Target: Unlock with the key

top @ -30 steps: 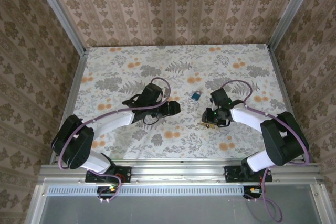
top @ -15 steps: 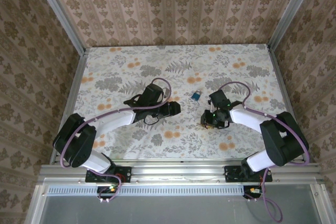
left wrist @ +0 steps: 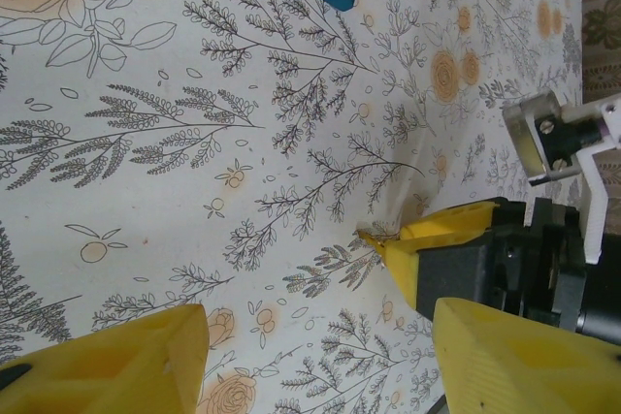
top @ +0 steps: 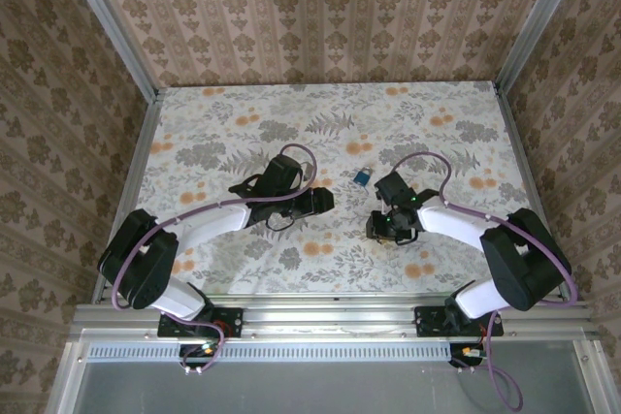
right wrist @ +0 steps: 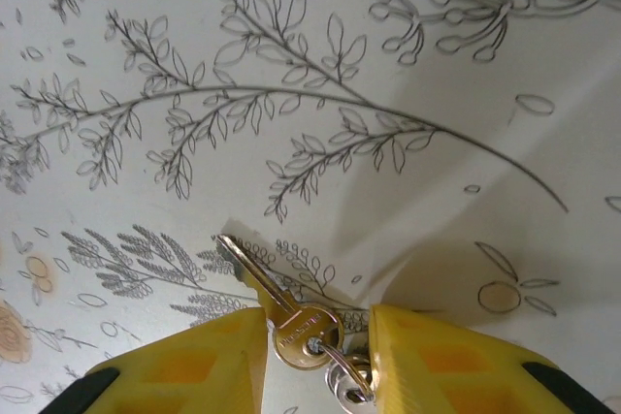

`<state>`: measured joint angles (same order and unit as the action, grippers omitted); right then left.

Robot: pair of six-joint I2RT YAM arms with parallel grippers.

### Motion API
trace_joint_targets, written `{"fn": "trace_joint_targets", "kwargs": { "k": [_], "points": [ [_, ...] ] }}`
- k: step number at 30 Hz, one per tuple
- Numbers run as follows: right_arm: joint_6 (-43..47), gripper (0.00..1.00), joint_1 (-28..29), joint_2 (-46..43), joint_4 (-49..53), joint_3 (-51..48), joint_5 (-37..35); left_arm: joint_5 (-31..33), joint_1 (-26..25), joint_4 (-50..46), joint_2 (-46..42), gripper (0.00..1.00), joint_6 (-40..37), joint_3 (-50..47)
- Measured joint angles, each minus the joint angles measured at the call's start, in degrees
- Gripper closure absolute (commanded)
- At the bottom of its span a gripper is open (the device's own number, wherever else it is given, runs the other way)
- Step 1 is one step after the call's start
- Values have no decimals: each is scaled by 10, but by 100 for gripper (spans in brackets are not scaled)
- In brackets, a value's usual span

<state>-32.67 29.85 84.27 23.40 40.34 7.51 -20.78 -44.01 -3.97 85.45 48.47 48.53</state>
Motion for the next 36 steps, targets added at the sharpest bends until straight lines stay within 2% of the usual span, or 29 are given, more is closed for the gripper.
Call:
{"fn": "trace_joint_targets", "kwargs": {
  "k": [11,18,22,29,36],
  "points": [
    [-1,66,62,35,47,41,-90,0,0,2,0,37,0,0],
    [-5,78,86,50,64,55,-129,0,2,6,0,37,4,0],
    [-7,88,91,50,66,59,-132,0,2,8,0,37,9,-2],
    [-14,99,98,51,61,61,-118,0,3,12,0,37,11,-10],
    [-21,100,99,45,60,60,-108,-3,10,18,0,37,15,-10]
  ]
}}
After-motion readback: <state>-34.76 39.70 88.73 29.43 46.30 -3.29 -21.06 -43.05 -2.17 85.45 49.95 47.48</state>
